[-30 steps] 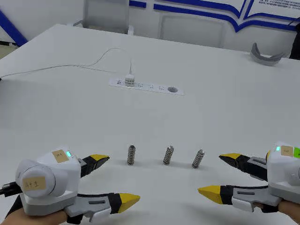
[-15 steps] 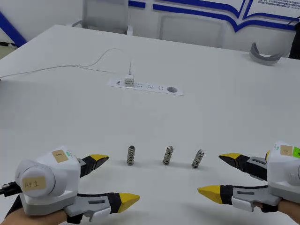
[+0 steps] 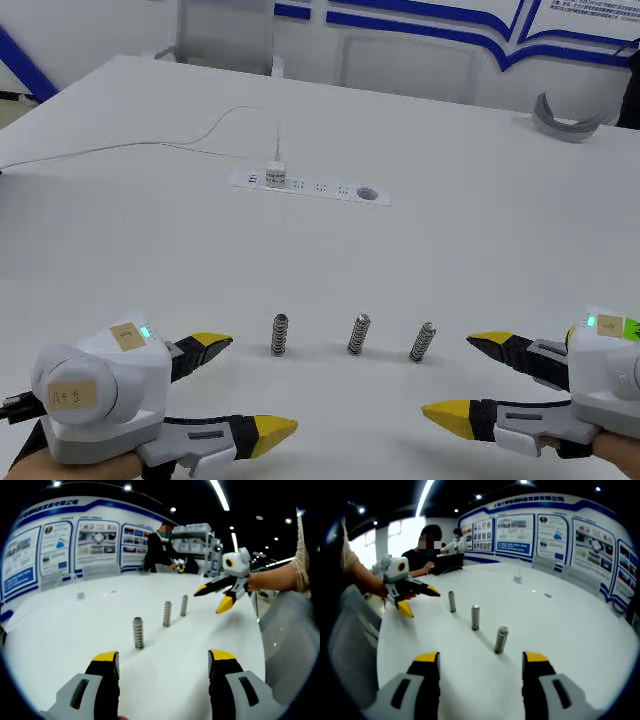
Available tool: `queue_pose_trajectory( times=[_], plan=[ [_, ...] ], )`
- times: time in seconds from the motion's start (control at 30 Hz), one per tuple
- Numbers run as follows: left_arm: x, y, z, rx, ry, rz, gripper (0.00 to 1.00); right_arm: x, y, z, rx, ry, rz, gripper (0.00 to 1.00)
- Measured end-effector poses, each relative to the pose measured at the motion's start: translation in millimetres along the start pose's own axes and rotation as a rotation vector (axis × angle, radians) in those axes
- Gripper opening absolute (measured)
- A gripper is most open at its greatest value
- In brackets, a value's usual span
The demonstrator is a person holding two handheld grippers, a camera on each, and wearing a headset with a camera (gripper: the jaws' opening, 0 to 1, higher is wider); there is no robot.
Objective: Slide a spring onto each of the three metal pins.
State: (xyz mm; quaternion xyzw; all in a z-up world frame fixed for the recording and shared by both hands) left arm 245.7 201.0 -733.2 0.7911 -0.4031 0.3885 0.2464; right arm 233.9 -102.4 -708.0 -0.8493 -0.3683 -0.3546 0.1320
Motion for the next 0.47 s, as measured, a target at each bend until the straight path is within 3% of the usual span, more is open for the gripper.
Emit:
queue_pose_trajectory(
  times=[0.47],
  plan=[
    [-1.6, 0.7, 0.8, -0.004, -0.008, 0.002, 0.73, -0.6, -0.9, 1.2, 0.005, -0.001, 0.002, 0.68]
  ],
)
Point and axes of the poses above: the centre of the closed fingertips' face, and the gripper's own axes: z roughly forward along the fingers, y roughly to its right, x roughly out of its top, the point moved 9 cm from there along -z, roughly backward along the fingers, and after that the axes turned 15 degrees about -y, right-handed, at the moved point
